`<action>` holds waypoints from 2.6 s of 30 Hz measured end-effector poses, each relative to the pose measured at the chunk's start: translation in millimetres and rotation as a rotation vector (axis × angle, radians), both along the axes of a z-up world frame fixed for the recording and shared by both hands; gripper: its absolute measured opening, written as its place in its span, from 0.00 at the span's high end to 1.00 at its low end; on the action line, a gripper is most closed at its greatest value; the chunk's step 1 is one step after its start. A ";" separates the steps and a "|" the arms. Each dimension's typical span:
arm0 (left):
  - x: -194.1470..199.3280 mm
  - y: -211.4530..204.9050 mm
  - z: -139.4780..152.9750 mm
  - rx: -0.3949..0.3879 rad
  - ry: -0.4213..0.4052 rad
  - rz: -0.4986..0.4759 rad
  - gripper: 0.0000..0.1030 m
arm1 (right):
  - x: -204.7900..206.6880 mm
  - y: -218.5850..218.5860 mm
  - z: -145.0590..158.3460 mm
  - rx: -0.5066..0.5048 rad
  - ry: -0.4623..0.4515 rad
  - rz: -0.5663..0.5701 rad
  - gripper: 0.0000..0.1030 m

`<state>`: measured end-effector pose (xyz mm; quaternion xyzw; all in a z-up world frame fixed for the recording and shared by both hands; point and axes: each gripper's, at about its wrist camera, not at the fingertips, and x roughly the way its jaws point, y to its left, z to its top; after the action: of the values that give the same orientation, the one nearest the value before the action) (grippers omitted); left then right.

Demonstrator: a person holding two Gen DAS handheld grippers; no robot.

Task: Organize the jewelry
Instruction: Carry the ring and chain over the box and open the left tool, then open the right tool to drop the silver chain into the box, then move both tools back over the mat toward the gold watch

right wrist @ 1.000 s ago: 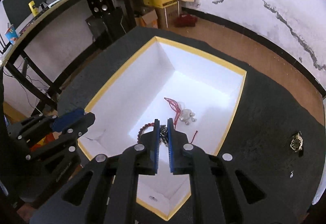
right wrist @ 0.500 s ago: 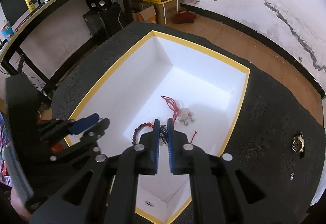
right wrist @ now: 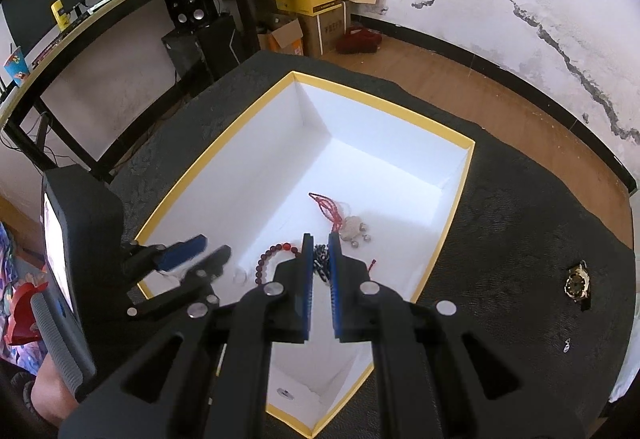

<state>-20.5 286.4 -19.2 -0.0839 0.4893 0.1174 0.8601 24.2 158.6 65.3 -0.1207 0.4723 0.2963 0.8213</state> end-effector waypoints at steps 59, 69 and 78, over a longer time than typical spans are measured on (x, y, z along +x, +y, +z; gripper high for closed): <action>-54.7 -50.6 78.1 0.019 -0.122 -0.027 0.11 | -10.7 -117.7 15.2 -0.039 -0.099 -0.193 0.06; -8.7 -189.4 64.8 0.004 -0.119 -0.229 0.11 | -30.8 -315.0 0.1 -0.021 -0.136 -0.488 0.06; 37.1 -298.1 30.8 0.022 -0.095 -0.397 0.11 | -33.3 -396.0 -41.4 -0.033 -0.113 -0.572 0.06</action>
<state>16.6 -11.8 11.6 0.0181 0.4536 -0.0529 0.8894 -9.1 -237.4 23.9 -0.0125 0.4453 0.0379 0.8945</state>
